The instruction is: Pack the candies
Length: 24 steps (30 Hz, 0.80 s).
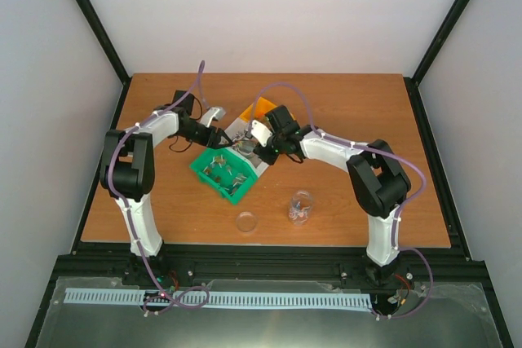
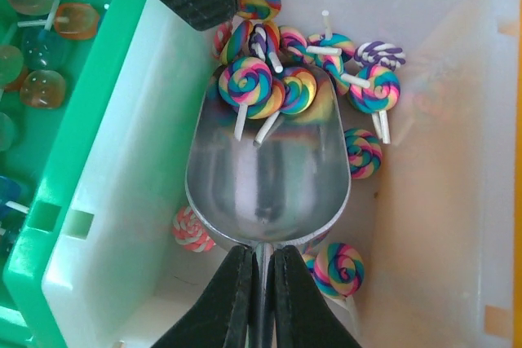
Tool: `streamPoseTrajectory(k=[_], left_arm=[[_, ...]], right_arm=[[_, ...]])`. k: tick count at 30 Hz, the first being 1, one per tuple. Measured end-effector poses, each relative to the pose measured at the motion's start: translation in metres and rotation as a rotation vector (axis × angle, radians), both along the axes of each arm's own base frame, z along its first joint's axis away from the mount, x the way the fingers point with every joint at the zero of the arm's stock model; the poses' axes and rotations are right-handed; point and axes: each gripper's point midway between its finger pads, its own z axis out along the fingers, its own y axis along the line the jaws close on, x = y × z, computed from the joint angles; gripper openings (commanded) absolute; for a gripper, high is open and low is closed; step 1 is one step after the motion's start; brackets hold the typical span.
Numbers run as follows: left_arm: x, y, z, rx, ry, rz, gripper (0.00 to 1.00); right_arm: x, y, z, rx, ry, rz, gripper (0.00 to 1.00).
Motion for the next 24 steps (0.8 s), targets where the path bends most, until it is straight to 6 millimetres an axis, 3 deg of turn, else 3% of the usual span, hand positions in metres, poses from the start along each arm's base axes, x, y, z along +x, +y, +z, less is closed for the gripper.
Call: streamPoseTrajectory(k=[9,24], left_arm=[[-0.003,-0.004,-0.002,-0.003,0.013,-0.028,0.61],[-0.009,0.003,-0.005,-0.039,0.078,-0.012,0.71]], right_arm=[[-0.008,-0.006,-0.005,0.174,0.013,-0.048,0.03],[-0.021,-0.013,0.027,0.367,-0.033,-0.014,0.03]])
